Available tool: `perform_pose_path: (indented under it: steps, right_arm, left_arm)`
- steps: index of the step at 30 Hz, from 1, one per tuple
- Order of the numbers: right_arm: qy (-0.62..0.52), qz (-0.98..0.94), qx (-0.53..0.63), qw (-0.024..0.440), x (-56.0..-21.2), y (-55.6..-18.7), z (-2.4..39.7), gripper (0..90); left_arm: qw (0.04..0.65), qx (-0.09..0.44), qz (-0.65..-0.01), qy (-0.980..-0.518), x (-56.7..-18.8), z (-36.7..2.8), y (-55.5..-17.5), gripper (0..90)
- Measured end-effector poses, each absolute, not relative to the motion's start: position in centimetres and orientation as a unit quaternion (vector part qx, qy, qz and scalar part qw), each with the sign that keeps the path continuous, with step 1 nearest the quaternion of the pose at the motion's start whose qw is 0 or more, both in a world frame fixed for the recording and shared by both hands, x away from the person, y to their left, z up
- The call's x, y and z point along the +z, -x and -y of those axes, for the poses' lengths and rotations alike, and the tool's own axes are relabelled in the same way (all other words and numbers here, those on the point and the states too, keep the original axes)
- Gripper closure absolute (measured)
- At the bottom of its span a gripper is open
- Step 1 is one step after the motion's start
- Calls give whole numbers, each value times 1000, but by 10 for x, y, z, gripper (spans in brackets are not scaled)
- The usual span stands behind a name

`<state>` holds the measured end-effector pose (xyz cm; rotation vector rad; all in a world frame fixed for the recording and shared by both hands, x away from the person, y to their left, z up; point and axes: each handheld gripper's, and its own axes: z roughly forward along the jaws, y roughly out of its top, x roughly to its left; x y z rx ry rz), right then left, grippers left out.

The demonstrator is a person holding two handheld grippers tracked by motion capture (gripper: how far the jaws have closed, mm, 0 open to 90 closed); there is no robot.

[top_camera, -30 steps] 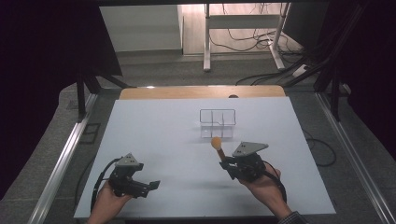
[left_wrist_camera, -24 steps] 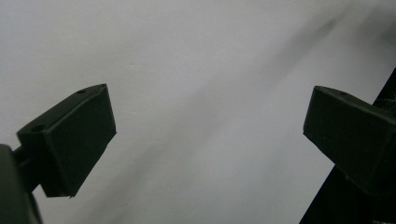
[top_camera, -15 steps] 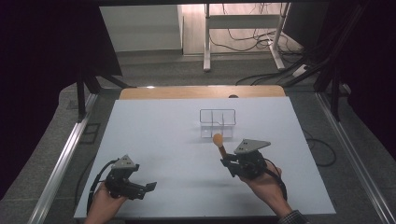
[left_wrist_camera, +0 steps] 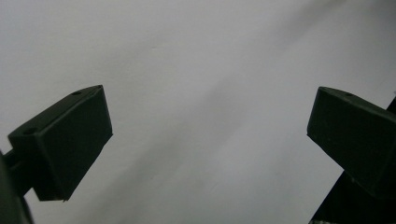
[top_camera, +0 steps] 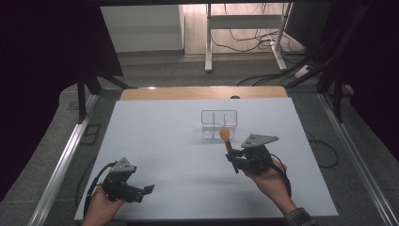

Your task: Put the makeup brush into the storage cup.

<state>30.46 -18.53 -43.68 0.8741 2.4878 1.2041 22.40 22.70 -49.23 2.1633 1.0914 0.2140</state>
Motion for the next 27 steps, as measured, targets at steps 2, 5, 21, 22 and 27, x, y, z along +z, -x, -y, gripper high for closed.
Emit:
perform_pose_path:
  steps: [2,5,21,22,27]
  right_arm:
    - [-302,-850,414,123,-436,-307,187,734]
    - [-307,-846,418,122,-436,-311,188,734]
    - [-313,-844,418,122,-435,-328,194,734]
    - [-313,-845,416,123,-435,-329,194,734]
    - [-318,-841,418,129,-432,-334,195,734]
  left_arm:
    - [344,86,-421,-835,-493,-228,-223,5]
    - [346,93,-415,-836,-493,-230,-222,11]
    - [345,94,-416,-836,-499,-248,-216,14]
    - [346,93,-416,-836,-499,-248,-216,14]
    - [347,92,-417,-835,-500,-252,-214,14]
